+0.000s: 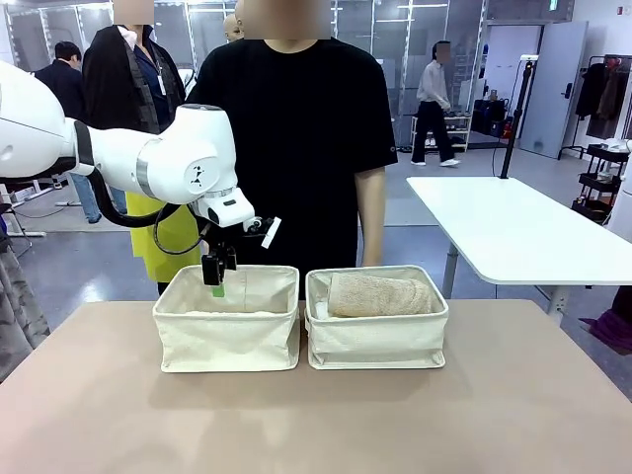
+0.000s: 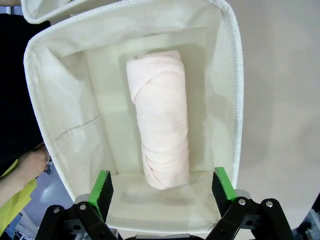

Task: Divide the towels into two baskets.
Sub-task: Pick up one hotel-folded towel from the bottom of the table and place it in the Fabric basket indicated by the person.

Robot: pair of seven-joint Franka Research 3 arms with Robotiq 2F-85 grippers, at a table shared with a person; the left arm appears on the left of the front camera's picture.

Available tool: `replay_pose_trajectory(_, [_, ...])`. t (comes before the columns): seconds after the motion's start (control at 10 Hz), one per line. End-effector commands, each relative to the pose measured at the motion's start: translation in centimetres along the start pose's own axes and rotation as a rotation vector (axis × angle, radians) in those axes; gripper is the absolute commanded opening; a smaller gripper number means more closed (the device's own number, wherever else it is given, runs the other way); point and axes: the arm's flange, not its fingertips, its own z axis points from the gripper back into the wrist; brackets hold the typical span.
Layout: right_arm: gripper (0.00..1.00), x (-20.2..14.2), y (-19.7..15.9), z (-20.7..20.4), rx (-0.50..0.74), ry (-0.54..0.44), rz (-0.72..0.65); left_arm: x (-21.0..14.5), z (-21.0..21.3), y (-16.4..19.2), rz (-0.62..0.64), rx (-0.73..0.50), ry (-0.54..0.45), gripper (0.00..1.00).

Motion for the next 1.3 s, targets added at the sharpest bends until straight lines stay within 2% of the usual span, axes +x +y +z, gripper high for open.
replay_pose_trajectory(0.0, [1.0,-0.1,0.3,0.1,0.004,-0.007,0.011,-0.2,0.1,0.1,0.001,0.002,0.001,1.0])
replay_pose_trajectory(0.6, [1.0,-0.1,0.3,0.1,0.004,-0.007,0.011,0.0,0.0,0.0,0.0,0.0,0.0,1.0])
replay_pose_trajectory(0.7, [1.0,-0.1,0.3,0.1,0.004,-0.007,0.011,-1.1,2.2,-0.1,0.078,-0.006,-0.026,1.0])
replay_pose_trajectory(0.9, [1.0,-0.1,0.3,0.1,0.004,-0.007,0.011,-5.3,6.0,-2.0,0.27,-0.099,-0.197,1.0])
replay_pose_trajectory(1.1, [1.0,-0.1,0.3,0.1,0.004,-0.007,0.011,-10.2,8.7,-7.2,0.376,-0.184,-0.372,1.0])
replay_pose_trajectory(1.2, [1.0,-0.1,0.3,0.1,0.004,-0.007,0.011,-13.4,9.2,-10.4,0.437,-0.213,-0.393,1.0])
